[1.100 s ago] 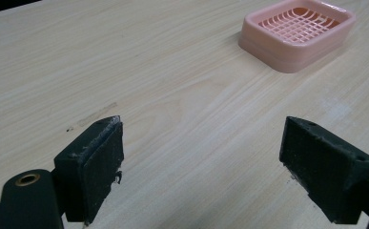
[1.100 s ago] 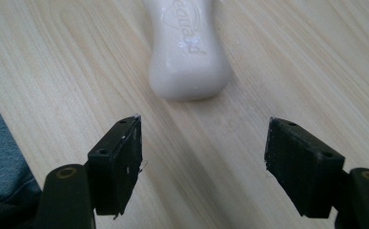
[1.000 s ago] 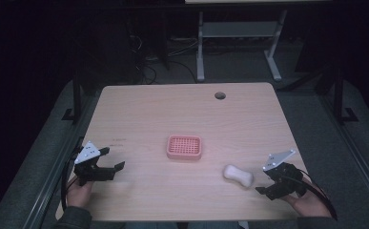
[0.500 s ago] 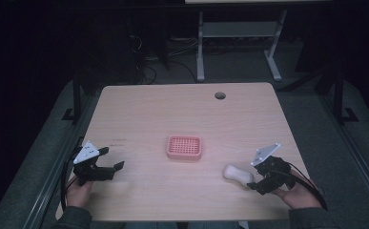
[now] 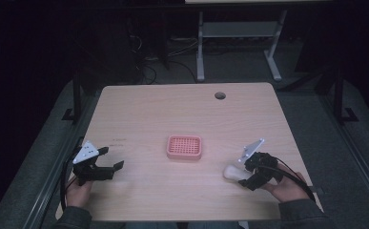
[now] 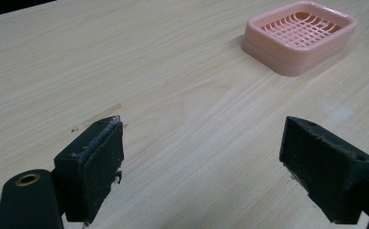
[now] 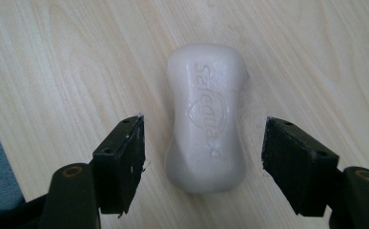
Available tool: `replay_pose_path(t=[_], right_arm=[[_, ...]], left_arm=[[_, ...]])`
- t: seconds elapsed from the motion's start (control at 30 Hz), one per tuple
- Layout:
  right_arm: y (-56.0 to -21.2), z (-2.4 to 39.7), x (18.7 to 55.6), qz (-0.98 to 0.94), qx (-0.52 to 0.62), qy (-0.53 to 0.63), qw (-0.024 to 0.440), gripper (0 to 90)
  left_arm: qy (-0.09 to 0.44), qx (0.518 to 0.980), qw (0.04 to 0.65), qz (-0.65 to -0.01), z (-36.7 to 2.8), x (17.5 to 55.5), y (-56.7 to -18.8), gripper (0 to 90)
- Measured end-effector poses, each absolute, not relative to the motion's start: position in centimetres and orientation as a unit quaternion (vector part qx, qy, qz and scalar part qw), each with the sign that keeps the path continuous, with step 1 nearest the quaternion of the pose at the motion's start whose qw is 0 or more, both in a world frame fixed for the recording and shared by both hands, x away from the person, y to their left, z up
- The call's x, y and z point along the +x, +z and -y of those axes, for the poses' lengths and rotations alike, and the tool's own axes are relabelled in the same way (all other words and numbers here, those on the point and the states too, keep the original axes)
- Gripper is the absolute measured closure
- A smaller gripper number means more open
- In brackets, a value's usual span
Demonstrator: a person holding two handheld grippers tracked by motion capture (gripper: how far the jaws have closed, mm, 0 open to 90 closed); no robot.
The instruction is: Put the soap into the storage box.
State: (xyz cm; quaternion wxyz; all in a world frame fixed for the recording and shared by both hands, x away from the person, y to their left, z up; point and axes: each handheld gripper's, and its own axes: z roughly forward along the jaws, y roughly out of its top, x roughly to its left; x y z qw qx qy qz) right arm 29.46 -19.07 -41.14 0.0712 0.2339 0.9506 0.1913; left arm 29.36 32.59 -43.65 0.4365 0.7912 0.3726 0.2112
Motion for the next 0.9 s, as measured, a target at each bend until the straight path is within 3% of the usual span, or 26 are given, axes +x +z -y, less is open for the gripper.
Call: replay_pose_path(t=[0.9], right_arm=[[-43.3, 16.6, 31.9, -0.965, 0.224, 0.128, 0.048, 38.9]], left_arm=[[0.212, 0.789, 0.439, -0.373, -32.7, 29.4, -43.6, 14.4]])
